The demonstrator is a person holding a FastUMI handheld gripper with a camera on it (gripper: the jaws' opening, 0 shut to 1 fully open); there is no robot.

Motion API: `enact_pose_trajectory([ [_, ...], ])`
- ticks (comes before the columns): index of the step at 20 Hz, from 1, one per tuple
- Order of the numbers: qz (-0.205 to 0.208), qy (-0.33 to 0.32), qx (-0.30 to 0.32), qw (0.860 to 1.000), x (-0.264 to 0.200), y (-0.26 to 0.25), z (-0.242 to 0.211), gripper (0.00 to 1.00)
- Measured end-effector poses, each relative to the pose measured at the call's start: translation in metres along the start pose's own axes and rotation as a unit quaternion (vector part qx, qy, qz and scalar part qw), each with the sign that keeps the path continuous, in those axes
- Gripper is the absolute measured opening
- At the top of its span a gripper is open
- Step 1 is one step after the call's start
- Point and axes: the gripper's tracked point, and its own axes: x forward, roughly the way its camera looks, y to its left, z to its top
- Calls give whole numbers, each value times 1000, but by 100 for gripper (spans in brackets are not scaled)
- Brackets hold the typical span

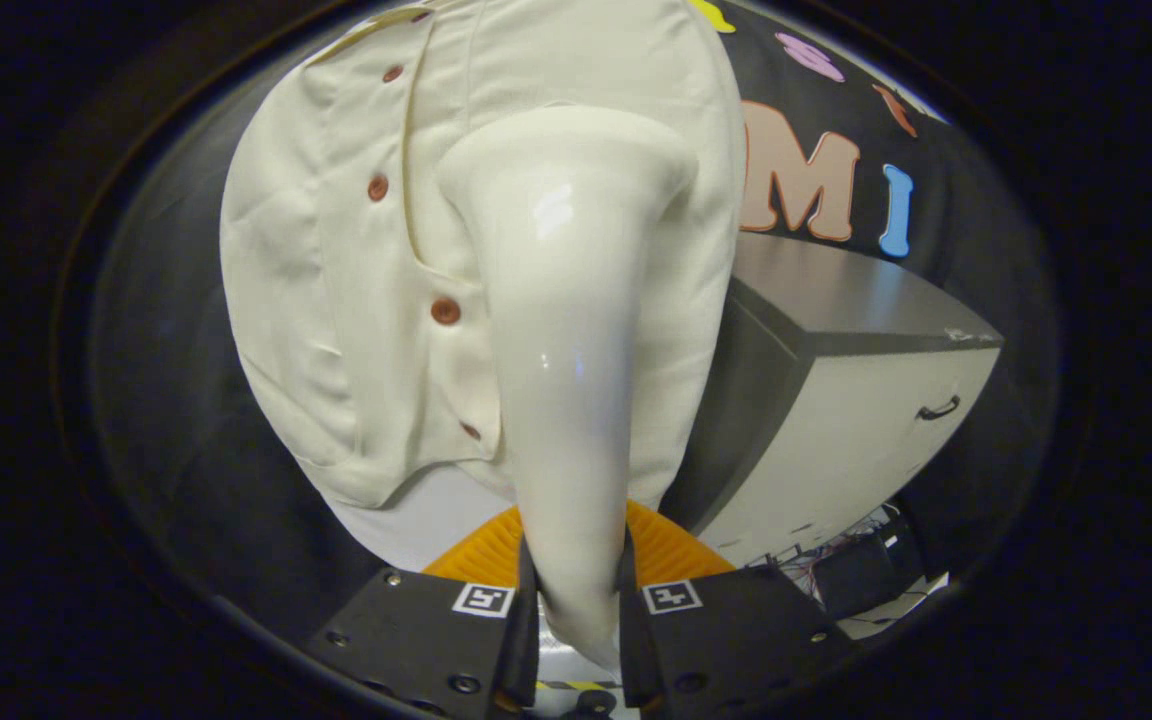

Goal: Iron the clothes twice with a garment steamer, once on the left side and once on the right side.

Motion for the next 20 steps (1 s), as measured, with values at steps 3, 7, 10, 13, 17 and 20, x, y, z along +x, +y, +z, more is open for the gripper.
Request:
enact_pose_trajectory([
  [3,-1,25,5,1000,3,-2,-26,33],
  [7,0,50,18,999,6,-4,-52,33],
  [10,-2,66,15,998,6,-7,-70,33],
  [13,2,85,15,996,7,-5,-86,33],
  [17,5,95,17,995,-3,-3,-102,33],
  [20,14,81,15,996,-18,2,-104,33],
])
